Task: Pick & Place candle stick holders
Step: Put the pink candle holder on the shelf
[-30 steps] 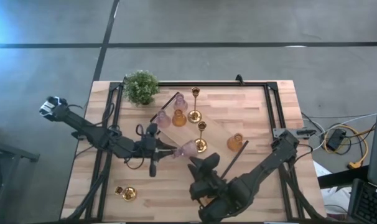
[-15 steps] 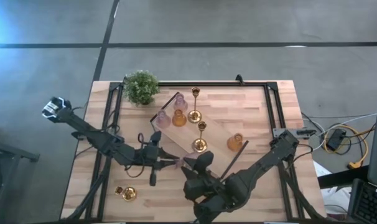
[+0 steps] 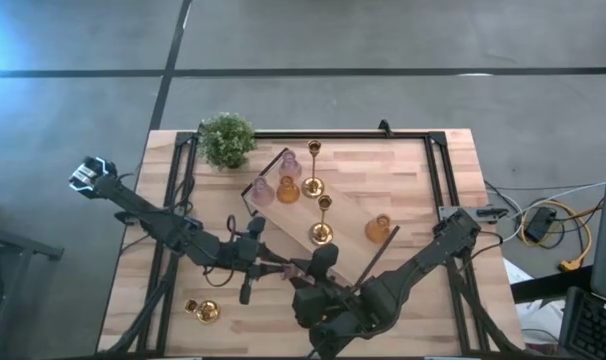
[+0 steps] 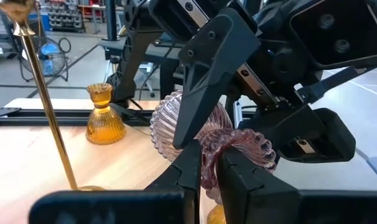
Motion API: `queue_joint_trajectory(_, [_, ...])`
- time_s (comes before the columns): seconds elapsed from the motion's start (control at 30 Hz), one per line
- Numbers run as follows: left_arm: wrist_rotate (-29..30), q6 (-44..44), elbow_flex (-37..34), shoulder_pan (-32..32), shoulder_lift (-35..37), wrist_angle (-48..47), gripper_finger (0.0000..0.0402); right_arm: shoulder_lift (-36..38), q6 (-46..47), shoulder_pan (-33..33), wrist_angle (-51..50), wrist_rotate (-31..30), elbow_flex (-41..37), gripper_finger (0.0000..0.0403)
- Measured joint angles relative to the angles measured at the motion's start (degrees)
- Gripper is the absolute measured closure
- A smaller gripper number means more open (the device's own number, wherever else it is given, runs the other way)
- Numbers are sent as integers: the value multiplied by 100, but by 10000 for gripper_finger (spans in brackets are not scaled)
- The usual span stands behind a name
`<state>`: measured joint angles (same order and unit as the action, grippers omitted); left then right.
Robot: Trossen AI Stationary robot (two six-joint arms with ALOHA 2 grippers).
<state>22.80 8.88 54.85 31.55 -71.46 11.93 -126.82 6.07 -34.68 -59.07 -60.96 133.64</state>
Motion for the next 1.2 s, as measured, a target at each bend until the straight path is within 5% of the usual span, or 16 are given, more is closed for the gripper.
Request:
queue_joint_trajectory(0.57, [-139, 68, 0, 0, 2, -60, 370, 0, 133, -20, -46, 137, -58, 282])
queue_joint_trajectory(0.83, [-475, 19, -9, 24, 27, 6, 331, 0, 310, -137, -31, 214, -69, 300])
queue_joint_trajectory(1.2, [-914, -360, -26, 23, 98, -115, 324, 98, 1100, -522, -488, 97, -51, 303])
